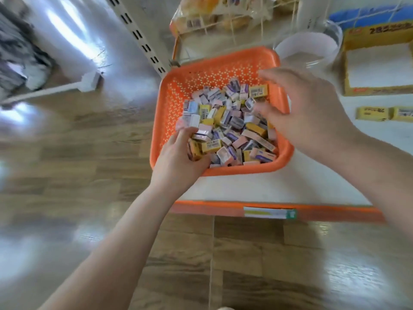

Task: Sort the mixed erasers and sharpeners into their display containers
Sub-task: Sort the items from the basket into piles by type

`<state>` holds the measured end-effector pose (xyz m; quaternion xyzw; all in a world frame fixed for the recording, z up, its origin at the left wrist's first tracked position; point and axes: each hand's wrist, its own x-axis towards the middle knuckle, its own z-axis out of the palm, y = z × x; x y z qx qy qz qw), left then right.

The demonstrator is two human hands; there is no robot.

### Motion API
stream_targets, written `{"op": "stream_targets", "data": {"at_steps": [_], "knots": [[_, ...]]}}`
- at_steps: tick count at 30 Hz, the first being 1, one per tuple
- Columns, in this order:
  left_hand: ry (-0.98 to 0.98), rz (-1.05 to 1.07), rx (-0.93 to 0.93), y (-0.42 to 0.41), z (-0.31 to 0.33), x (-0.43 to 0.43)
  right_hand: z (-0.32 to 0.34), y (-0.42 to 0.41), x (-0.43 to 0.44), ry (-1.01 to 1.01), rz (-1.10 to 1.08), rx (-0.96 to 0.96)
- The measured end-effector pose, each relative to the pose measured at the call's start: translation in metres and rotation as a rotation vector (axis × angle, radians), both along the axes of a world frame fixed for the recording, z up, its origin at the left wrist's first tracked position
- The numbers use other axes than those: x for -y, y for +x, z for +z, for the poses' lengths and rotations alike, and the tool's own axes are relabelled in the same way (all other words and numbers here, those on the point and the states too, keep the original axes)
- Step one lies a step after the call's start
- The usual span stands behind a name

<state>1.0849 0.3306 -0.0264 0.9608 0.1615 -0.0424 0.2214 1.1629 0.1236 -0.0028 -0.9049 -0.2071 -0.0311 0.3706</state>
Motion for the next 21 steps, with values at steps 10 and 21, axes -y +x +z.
{"op": "stream_targets", "data": {"at_steps": [10,21], "knots": [[0.037,-0.076,-0.183,0.025,-0.016,-0.01,-0.027,0.009,-0.044,-0.435,0.258,-0.061],[-0.015,0.004,-0.164,0.023,-0.013,-0.005,-0.039,0.005,-0.045,-0.665,0.32,-0.005]]}}
